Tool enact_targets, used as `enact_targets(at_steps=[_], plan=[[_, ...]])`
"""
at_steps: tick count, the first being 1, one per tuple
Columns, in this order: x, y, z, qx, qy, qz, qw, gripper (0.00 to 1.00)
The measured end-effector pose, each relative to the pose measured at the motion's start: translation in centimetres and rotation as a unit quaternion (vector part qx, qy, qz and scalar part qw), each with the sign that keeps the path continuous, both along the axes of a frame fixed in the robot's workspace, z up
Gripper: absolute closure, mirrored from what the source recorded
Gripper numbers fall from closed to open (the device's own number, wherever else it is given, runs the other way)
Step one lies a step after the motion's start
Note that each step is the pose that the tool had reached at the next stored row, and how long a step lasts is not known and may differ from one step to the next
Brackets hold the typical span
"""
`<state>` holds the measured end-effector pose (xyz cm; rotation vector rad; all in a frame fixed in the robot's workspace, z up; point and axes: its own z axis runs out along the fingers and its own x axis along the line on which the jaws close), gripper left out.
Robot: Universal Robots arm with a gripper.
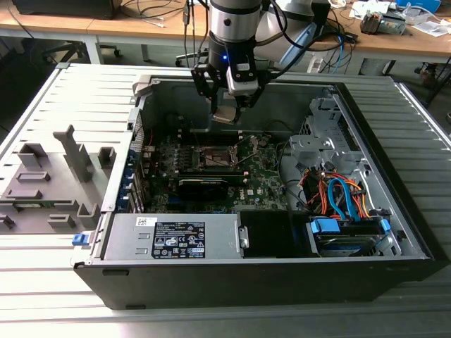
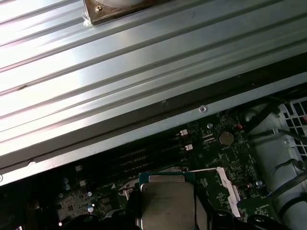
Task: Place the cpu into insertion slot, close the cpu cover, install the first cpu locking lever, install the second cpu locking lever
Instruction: 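Place the cpu into insertion slot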
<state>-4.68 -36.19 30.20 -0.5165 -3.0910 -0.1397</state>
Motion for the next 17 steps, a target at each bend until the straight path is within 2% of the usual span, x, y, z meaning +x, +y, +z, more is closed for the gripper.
enact_targets(at_steps=[17], plan=[[0.00,0.00,0.00,0.0000,0.0000,-0.007,1.0000,0.46]])
